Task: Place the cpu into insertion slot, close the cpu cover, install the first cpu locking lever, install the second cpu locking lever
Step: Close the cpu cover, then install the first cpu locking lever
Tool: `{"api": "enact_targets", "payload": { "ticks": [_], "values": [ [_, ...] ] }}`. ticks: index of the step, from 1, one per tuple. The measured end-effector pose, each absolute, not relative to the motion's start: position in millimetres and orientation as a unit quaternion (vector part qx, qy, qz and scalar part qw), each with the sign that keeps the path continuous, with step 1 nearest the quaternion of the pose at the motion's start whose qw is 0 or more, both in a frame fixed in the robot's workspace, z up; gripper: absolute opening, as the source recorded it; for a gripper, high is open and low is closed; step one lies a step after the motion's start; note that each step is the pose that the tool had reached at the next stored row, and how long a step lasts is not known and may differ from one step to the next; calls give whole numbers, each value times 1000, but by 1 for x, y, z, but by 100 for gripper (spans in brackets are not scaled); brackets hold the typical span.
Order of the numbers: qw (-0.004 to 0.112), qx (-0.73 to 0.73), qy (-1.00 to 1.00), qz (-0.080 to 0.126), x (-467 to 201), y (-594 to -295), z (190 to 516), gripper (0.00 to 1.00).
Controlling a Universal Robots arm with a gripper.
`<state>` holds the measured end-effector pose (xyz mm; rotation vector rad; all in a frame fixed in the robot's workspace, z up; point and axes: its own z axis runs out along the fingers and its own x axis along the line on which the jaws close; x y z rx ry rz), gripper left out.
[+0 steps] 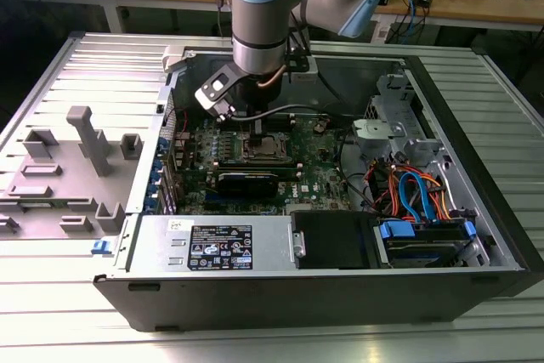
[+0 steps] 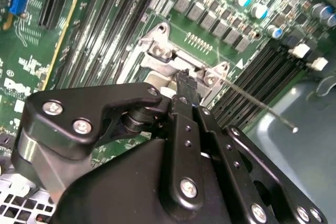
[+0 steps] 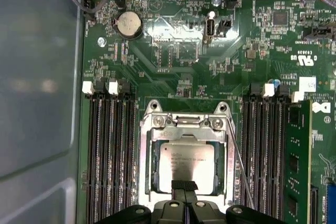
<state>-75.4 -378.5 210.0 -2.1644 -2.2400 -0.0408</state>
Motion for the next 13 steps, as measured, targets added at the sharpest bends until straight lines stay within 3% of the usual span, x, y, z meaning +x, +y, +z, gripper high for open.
{"api": "enact_targets", "payload": {
  "ticks": [13],
  "values": [
    [12, -695, -719, -11, -53, -379, 209, 11]
  ]
}}
